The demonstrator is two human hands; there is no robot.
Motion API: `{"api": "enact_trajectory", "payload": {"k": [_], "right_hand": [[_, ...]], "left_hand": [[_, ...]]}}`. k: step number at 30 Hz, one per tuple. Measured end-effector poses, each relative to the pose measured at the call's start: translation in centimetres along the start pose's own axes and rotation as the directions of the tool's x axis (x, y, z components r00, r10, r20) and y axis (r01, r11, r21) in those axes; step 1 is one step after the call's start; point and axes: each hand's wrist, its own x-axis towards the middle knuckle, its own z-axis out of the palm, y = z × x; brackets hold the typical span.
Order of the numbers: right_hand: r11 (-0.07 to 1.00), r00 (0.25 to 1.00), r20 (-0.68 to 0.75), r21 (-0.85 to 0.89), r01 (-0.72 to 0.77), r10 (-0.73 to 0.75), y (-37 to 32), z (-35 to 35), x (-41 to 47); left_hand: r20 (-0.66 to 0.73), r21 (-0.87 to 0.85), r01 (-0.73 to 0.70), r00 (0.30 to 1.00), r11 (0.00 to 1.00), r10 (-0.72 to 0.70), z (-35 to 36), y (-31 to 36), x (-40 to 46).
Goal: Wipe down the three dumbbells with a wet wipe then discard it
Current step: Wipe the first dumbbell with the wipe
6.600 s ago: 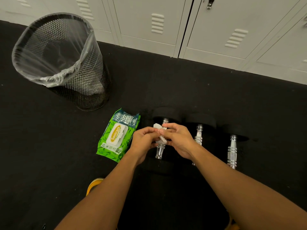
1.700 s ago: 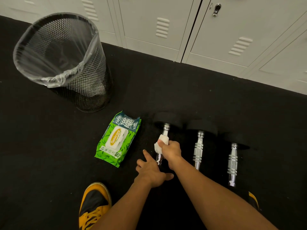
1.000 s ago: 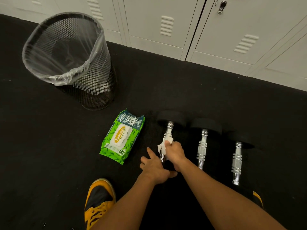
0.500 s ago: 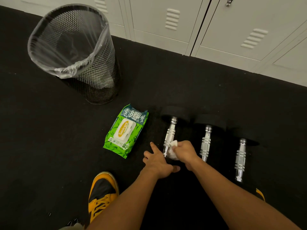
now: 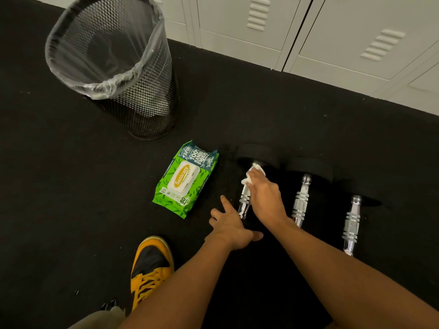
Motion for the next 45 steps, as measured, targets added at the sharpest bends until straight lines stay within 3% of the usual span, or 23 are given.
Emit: {"api": "enact_trajectory", "payload": {"k": [3, 6, 11, 15, 20, 23, 25, 27, 29, 33, 36, 38, 41, 45], "right_hand": [[0.977, 0.975, 0.203, -0.169, 0.131, -0.095, 0.3, 0.4, -0.2], [0.938, 0.936, 0.319, -0.255, 0.236, -0.149, -0.4, -0.1, -0.8], [0.958, 0.856, 0.494, -0.14, 0.251, -0.152, -0.2, -0.5, -1.7], [0.993, 0.808, 0.579, 0.034, 0.114, -0.112, 0.7, -1.1, -2.2], [0.994, 0.781, 0.618, 0.111, 0.024, -0.088, 0.6, -2.9, -1.3], [0.935, 0.812, 0.584, 0.282, -0.217, 0.013, 1.1, -2.9, -0.6], [0.872, 0.889, 0.446, 0.388, -0.299, 0.106, 1.2, -3.3, 0.4], [0.923, 0.961, 0.253, 0.332, -0.196, 0.113, 0.7, -4.2, 1.9], [0.993, 0.986, 0.164, 0.115, 0.023, -0.042, -0.5, -5.0, 3.1], [0.917, 0.897, 0.38, -0.226, 0.328, -0.227, -0.4, -3.4, 4.1], [0.739, 0.822, 0.47, -0.418, 0.529, -0.322, 0.1, -1.3, 3.1], [0.679, 0.789, 0.518, -0.45, 0.58, -0.33, -0.4, -0.7, 2.4], [0.629, 0.667, 0.684, -0.386, 0.675, -0.295, -1.7, -0.2, 1.7], [0.814, 0.58, 0.803, -0.241, 0.528, -0.138, -3.1, -0.3, 2.1]], "left_hand": [[-0.014, 0.007, -0.002, 1.0, 1.0, 0.002, 0.3, 0.1, 0.1], [-0.019, 0.004, -0.004, 1.0, 1.0, 0.004, 0.2, 0.1, 0.0], [-0.038, -0.009, -0.017, 0.999, 1.0, 0.017, 0.4, -0.1, 0.1], [-0.093, -0.085, -0.072, 0.994, 0.994, 0.064, 1.0, -0.9, 0.0], [-0.225, -0.239, -0.15, 0.97, 0.959, 0.096, 2.0, -2.3, -0.5], [-0.261, -0.293, -0.15, 0.963, 0.944, 0.072, 2.4, -2.3, -0.8], [-0.261, -0.298, -0.141, 0.963, 0.944, 0.062, 2.6, -2.2, -0.9], [-0.245, -0.296, -0.127, 0.968, 0.947, 0.053, 2.7, -1.9, -0.9], [-0.23, -0.281, -0.108, 0.972, 0.953, 0.043, 2.7, -1.6, -0.9], [-0.207, -0.241, -0.088, 0.978, 0.967, 0.038, 2.3, -1.7, -1.0], [-0.174, -0.221, -0.077, 0.984, 0.972, 0.038, 1.8, -2.0, -0.7], [-0.174, -0.21, -0.077, 0.984, 0.975, 0.04, 1.7, -2.0, -0.6], [-0.176, -0.204, -0.083, 0.983, 0.976, 0.047, 1.9, -2.0, -0.6], [-0.18, -0.19, -0.088, 0.982, 0.978, 0.054, 2.0, -2.1, -0.6]]}}
